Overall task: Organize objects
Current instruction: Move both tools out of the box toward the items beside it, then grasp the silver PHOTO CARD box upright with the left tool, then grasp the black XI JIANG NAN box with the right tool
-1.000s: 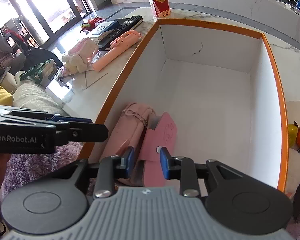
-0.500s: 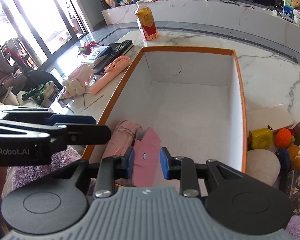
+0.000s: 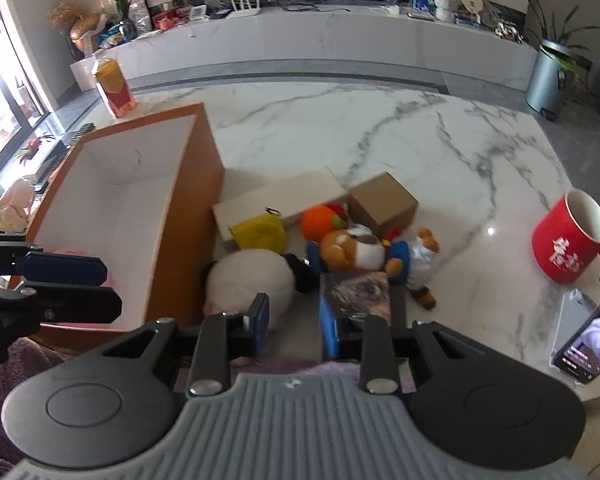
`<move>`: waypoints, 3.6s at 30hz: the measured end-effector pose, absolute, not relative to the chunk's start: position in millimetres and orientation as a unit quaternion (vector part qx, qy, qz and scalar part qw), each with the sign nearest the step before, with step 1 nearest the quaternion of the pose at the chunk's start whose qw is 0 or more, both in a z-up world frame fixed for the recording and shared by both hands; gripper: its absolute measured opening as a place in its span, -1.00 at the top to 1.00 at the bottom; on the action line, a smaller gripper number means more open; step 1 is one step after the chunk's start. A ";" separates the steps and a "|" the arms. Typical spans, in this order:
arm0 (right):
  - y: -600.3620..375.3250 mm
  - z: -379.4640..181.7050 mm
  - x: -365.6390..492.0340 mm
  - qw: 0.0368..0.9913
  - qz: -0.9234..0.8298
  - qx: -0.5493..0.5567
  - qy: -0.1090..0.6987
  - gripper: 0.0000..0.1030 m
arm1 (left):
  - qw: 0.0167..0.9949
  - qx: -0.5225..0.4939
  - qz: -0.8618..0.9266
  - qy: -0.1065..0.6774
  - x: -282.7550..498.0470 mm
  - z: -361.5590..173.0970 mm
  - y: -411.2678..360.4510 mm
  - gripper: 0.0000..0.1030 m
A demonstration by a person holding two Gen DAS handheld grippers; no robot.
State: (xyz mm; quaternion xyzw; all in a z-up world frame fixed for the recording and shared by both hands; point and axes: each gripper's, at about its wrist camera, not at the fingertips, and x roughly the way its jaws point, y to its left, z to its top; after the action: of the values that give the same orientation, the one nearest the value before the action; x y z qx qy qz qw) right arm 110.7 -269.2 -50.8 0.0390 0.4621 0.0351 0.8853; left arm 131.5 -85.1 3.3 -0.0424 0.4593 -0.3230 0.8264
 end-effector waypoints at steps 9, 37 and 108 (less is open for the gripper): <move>-319.6 -96.2 113.3 0.867 0.007 0.080 0.492 0.40 | 0.797 -0.036 -0.316 0.513 157.7 -42.2 -149.4 0.13; -364.6 -142.4 124.2 0.842 0.053 0.181 0.506 0.41 | 0.771 -0.067 -0.237 0.588 194.4 -92.6 -197.5 -0.45; -384.1 -173.6 172.0 0.755 0.125 0.315 0.561 -0.23 | 0.805 0.004 -0.161 0.571 170.3 -87.3 -182.1 0.48</move>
State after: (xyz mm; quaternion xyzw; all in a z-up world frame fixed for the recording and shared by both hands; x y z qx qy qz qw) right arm 172.0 -384.1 -173.6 0.3146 0.5612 0.1246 0.7553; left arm 170.3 -182.1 -87.3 0.0045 0.5707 -0.1608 0.8052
